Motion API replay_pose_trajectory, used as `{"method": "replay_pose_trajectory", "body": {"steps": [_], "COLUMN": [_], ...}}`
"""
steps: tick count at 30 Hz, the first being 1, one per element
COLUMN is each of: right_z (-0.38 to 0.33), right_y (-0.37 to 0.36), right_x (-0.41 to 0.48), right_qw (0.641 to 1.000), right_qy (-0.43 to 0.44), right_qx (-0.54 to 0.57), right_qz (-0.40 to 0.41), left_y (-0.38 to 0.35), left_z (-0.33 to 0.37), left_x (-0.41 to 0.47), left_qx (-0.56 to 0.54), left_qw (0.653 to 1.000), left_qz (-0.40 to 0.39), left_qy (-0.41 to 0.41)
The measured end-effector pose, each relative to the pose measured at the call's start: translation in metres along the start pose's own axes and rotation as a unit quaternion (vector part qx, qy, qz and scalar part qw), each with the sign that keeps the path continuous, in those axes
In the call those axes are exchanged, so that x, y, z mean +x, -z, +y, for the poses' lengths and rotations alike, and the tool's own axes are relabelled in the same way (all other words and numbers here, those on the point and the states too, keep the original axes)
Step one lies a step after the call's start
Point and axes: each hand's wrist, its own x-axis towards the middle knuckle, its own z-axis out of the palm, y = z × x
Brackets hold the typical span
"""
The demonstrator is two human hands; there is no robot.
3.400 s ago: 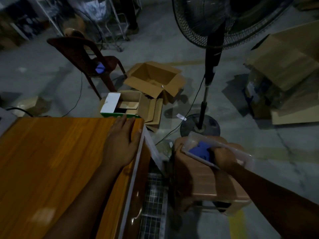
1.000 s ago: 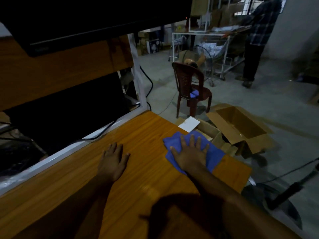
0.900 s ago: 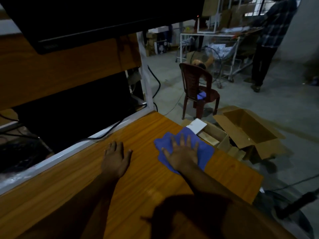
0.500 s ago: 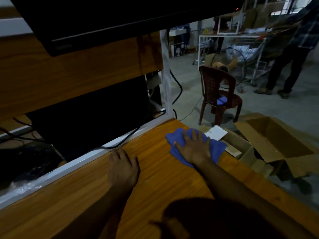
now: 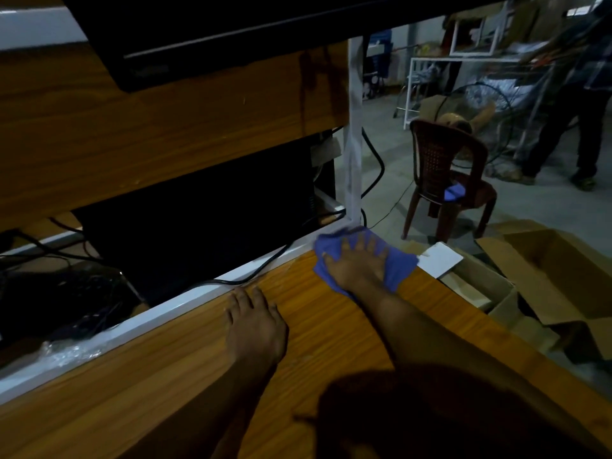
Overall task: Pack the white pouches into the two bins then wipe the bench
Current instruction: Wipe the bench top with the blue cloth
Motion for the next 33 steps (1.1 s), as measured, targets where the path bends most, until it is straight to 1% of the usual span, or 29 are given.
{"method": "replay_pose_trajectory", "body": {"steps": [1,3,5,6,7,8,9,11,12,13,14,16,18,20,22,24,25,26,28,29,30,31,33], "right_z": [-0.013,-0.033,-0.031,-0.021,-0.007,0.009,0.024,0.041,0.038,0.027,0.01,-0.035,-0.082,-0.111,-0.109,-0.086,-0.073,-0.06,-0.044,-0.045,-0.053,-0.066,-0.092], "right_y": [-0.007,-0.021,-0.022,-0.018,-0.012,-0.007,-0.004,0.005,0.007,0.006,0.003,-0.011,-0.029,-0.038,-0.039,-0.03,-0.025,-0.022,-0.017,-0.017,-0.019,-0.023,-0.032], "right_x": [-0.01,-0.043,-0.073,-0.081,-0.084,-0.083,-0.076,-0.059,-0.051,-0.046,-0.045,-0.051,-0.073,-0.105,-0.132,-0.139,-0.134,-0.124,-0.101,-0.091,-0.086,-0.085,-0.099], "right_qw": [0.998,0.983,0.965,0.959,0.959,0.965,0.976,0.997,1.0,0.999,0.999,1.0,0.997,0.987,0.969,0.955,0.956,0.965,0.988,0.995,0.997,0.998,0.994], "right_qy": [0.061,0.181,0.259,0.277,0.278,0.259,0.213,0.067,0.006,-0.032,-0.044,-0.009,0.072,0.16,0.243,0.289,0.285,0.258,0.152,0.101,0.069,0.062,0.099], "right_qx": [-0.002,-0.015,-0.024,-0.028,-0.031,-0.034,-0.035,-0.017,-0.008,-0.009,-0.008,0.006,-0.002,-0.01,-0.021,-0.018,-0.021,-0.022,-0.02,-0.021,-0.024,-0.027,-0.021], "right_qz": [-0.008,-0.015,-0.037,-0.045,-0.044,-0.03,-0.009,0.015,0.019,0.023,0.022,0.007,-0.009,-0.022,-0.043,-0.068,-0.065,-0.051,-0.02,-0.014,-0.016,-0.019,-0.026], "left_y": [-0.001,0.001,0.008,0.015,0.023,0.032,0.04,0.055,0.06,0.062,0.062,0.057,0.053,0.051,0.051,0.053,0.055,0.056,0.057,0.056,0.055,0.055,0.054], "left_z": [-0.002,-0.003,-0.006,-0.009,-0.016,-0.026,-0.041,-0.078,-0.094,-0.105,-0.112,-0.113,-0.11,-0.114,-0.117,-0.115,-0.114,-0.113,-0.113,-0.114,-0.115,-0.116,-0.118], "left_x": [0.001,0.0,0.0,-0.002,-0.004,-0.008,-0.013,-0.029,-0.037,-0.042,-0.045,-0.045,-0.042,-0.042,-0.043,-0.044,-0.045,-0.045,-0.044,-0.043,-0.042,-0.04,-0.038], "left_qx": [-0.001,-0.012,-0.047,-0.075,-0.095,-0.099,-0.085,-0.015,0.007,0.011,0.003,-0.002,0.001,-0.01,-0.033,-0.035,-0.028,-0.023,-0.024,-0.028,-0.034,-0.042,-0.062], "left_qw": [1.0,1.0,0.998,0.996,0.993,0.99,0.988,0.984,0.985,0.988,0.992,0.996,0.998,0.998,0.998,0.996,0.996,0.995,0.994,0.993,0.993,0.992,0.991], "left_qz": [-0.005,-0.014,-0.025,-0.033,-0.045,-0.066,-0.083,-0.106,-0.106,-0.096,-0.079,-0.042,-0.022,-0.005,0.016,0.042,0.051,0.06,0.07,0.073,0.076,0.078,0.078], "left_qy": [0.001,-0.001,-0.018,-0.028,-0.046,-0.072,-0.104,-0.143,-0.137,-0.118,-0.097,-0.073,-0.067,-0.054,-0.056,-0.067,-0.069,-0.074,-0.085,-0.089,-0.088,-0.086,-0.085]}}
